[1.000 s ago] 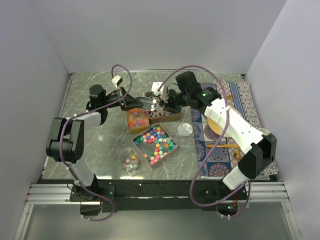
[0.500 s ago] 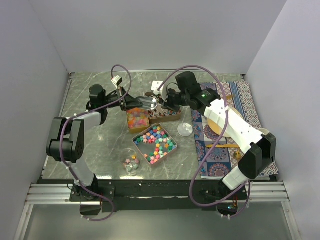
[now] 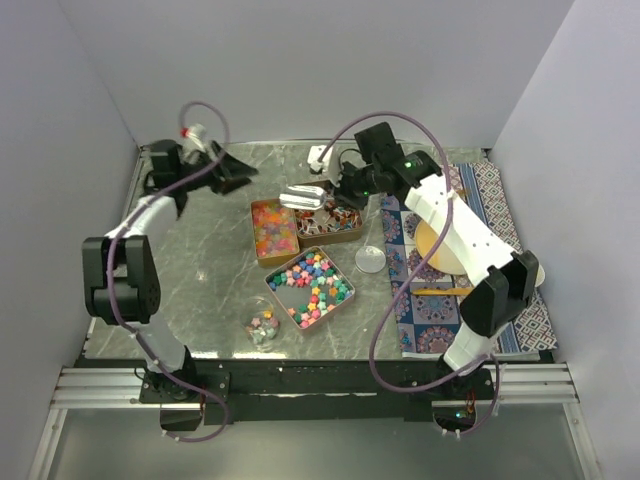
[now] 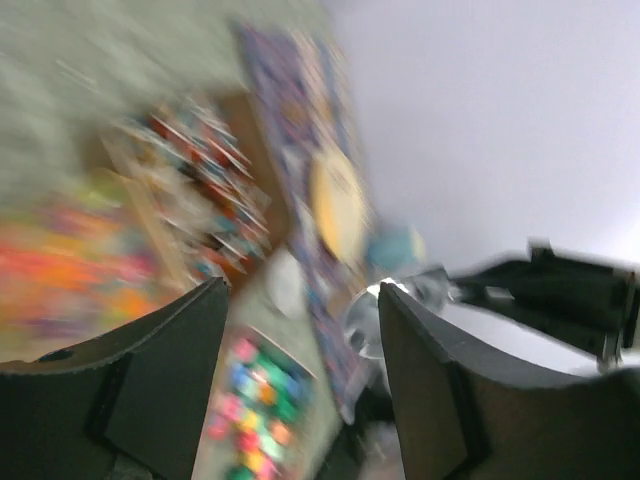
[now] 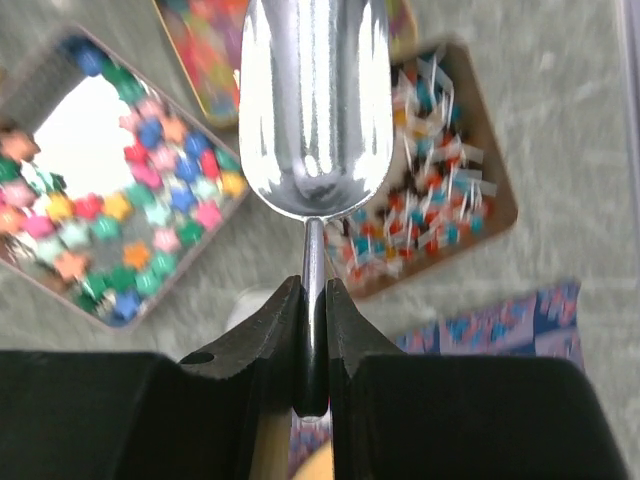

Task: Pack the candies
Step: Adjust the spatula, then scoop the fake candies from the storage box, then place the fake candies in the packing bottle, then scoop the fake candies from the storage box.

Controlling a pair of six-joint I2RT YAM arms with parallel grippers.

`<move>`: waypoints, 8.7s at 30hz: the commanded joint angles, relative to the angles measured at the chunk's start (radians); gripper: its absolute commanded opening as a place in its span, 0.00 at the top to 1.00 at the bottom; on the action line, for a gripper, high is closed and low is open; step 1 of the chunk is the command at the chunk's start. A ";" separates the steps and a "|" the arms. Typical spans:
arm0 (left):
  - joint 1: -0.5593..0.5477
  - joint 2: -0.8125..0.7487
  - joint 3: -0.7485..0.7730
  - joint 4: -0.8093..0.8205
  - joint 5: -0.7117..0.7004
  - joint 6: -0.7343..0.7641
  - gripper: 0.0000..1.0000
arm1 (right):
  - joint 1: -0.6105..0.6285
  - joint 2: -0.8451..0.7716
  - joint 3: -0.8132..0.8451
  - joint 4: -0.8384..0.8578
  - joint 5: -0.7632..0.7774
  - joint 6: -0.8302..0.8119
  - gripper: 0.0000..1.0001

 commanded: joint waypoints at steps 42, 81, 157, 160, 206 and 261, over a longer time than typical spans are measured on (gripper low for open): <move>0.117 -0.214 -0.170 -0.250 -0.281 0.313 0.34 | -0.011 0.803 0.697 -0.333 0.640 -0.305 1.00; 0.117 -0.225 -0.190 -0.258 -0.312 0.339 0.35 | -0.004 0.621 0.314 -0.137 0.299 -0.656 1.00; 0.269 -0.690 -0.357 -0.387 -0.500 0.342 0.25 | 0.528 0.098 0.061 -0.392 0.422 -0.334 1.00; 0.272 -0.700 -0.368 -0.379 -0.499 0.342 0.25 | 0.545 0.099 0.058 -0.378 0.469 -0.346 1.00; 0.211 -0.641 -0.482 -0.295 -0.482 0.201 0.27 | 0.453 0.113 -0.183 -0.602 0.948 0.066 1.00; 0.209 -0.751 -0.472 -0.549 -0.640 0.102 0.27 | 0.568 0.484 0.035 -0.482 0.882 -0.167 1.00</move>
